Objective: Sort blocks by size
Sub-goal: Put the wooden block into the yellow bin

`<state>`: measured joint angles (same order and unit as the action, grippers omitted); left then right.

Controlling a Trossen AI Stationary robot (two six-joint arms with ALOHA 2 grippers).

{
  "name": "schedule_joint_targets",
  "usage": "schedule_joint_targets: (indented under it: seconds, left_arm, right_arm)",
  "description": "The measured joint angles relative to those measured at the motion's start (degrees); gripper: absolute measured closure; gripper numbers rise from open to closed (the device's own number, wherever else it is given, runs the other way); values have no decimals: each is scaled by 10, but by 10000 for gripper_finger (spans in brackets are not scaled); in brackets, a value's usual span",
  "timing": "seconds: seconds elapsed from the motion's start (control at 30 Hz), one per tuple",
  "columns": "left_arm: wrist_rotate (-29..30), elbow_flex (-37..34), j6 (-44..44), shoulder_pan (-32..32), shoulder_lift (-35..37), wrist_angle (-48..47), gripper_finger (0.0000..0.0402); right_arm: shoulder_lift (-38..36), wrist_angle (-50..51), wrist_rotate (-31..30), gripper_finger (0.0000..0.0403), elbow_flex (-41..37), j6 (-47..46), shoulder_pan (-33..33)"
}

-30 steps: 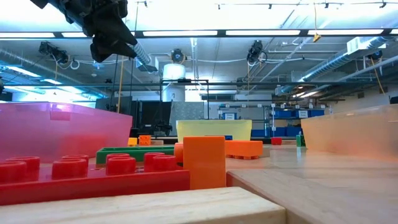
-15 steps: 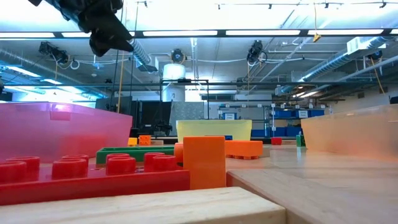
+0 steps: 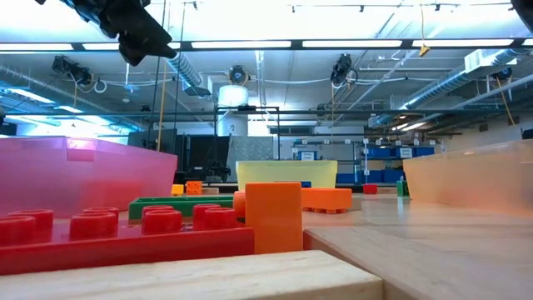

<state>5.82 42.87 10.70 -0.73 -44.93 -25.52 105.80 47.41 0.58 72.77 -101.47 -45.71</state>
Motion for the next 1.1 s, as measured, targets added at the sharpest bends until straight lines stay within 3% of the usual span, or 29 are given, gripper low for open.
schedule_joint_targets:
  seconds: [0.43,0.6,0.83,1.1]
  left_arm:
    - [0,0,27,0,0,-1,224]
    - [0,0,53,0,0,-1,224]
    - [2,0,75,0,0,-1,224]
    - [3,0,47,0,0,9,224]
  right_arm:
    - [0,19,18,171,-18,100,-18]
    - [0,6,6,139,-47,101,-33]
    - [0,-23,6,143,-87,102,-46]
    - [-4,-48,5,199,-113,104,-49]
